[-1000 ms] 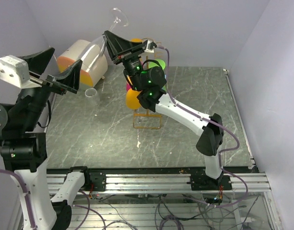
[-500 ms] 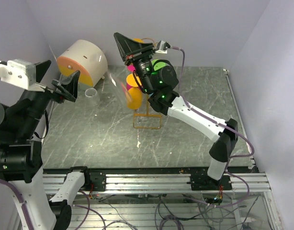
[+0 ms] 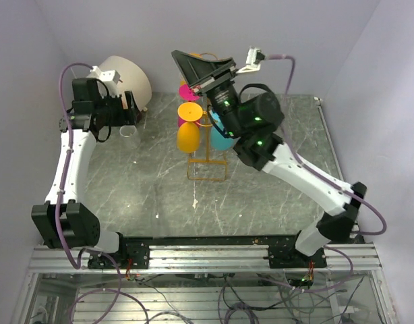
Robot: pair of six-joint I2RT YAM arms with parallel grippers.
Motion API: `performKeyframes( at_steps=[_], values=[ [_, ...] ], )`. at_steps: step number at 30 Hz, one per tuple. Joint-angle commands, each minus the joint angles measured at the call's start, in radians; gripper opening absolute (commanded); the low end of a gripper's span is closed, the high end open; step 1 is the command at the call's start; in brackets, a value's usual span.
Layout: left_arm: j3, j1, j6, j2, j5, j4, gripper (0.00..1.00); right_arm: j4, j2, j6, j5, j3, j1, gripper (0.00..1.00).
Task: Place the wine glass upside down on the wine glass rack
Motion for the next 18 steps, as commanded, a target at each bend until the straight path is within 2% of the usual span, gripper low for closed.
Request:
performKeyframes(
  at_steps=[1, 2, 4, 8, 10, 12, 15, 18],
  values=[
    [0.041, 0.016, 0.036, -0.119, -0.053, 0.078, 0.86, -0.184, -0.147, -0.378, -0.067, 0.05, 0.043, 0.0],
    [0.049, 0.033, 0.067, -0.128, -0.06, 0.069, 0.87, -0.209, -0.182, -0.411, -0.058, 0.016, 0.043, 0.0],
    [0.116, 0.043, 0.135, -0.13, -0.108, -0.006, 0.88, -0.262, -0.259, -0.452, -0.026, -0.066, 0.042, 0.1],
    [0.271, 0.051, 0.238, -0.053, -0.195, -0.209, 0.87, -0.33, -0.422, -0.489, 0.047, -0.248, 0.043, 0.48],
    [0.297, 0.053, 0.268, -0.028, -0.217, -0.276, 0.84, -0.387, -0.492, -0.509, 0.058, -0.312, 0.042, 0.62],
    [0.302, 0.055, 0.28, -0.01, -0.232, -0.324, 0.81, -0.465, -0.545, -0.521, 0.055, -0.348, 0.042, 0.68],
    [0.345, 0.054, 0.3, 0.053, -0.221, -0.401, 0.81, -0.603, -0.609, -0.504, 0.05, -0.39, 0.042, 0.71],
    [0.39, 0.055, 0.319, 0.121, -0.21, -0.465, 0.78, -0.699, -0.718, -0.439, 0.091, -0.499, 0.043, 0.73]
  ],
)
